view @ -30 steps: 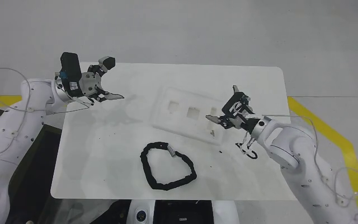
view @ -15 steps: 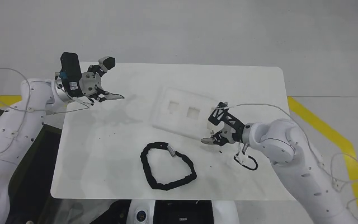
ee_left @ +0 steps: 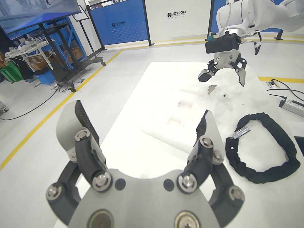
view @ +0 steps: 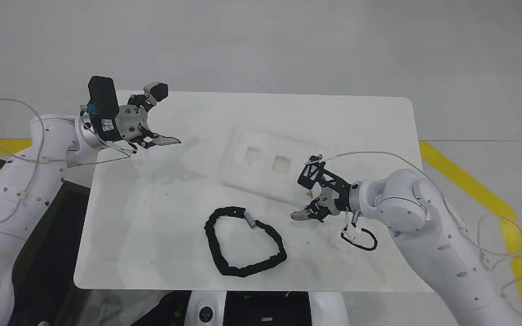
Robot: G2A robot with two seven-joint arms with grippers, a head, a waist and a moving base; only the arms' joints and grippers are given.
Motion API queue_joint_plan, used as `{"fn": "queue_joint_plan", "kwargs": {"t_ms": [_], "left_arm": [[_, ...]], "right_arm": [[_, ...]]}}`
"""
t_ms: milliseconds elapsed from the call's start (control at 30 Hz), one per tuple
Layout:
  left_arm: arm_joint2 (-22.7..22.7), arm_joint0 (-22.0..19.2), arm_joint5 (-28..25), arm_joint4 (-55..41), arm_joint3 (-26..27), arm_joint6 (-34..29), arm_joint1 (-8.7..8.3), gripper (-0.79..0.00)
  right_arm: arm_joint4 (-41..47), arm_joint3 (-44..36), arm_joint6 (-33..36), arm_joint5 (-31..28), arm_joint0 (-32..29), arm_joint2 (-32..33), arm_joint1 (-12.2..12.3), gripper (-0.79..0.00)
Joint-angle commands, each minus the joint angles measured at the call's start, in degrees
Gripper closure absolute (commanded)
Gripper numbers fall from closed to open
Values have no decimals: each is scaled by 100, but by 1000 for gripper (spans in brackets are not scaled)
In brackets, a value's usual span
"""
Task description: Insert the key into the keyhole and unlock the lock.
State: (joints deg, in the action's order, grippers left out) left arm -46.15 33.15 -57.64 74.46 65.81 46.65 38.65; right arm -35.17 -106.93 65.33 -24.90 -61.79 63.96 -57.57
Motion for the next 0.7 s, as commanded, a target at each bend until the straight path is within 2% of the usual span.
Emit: {"fn": "queue_joint_plan", "kwargs": {"t_ms": [0,233,333,467,667], "left_arm": [[0,0,0,0,0,0,0,-785],[0,0,0,0,0,0,0,-785],[0,0,0,0,0,0,0,-785],[0,0,0,0,0,0,0,-785],[0,0,0,0,0,0,0,-785]], "right_arm": [[0,0,0,0,0,0,0,-785],[-17,-10,-75,55,-30,2,0,-785],[107,-129,155,281,-74,-38,11,-785],[347,-247,541,942,-76,-29,18,-785],[659,-258,616,1885,-81,51,7,-785]]}}
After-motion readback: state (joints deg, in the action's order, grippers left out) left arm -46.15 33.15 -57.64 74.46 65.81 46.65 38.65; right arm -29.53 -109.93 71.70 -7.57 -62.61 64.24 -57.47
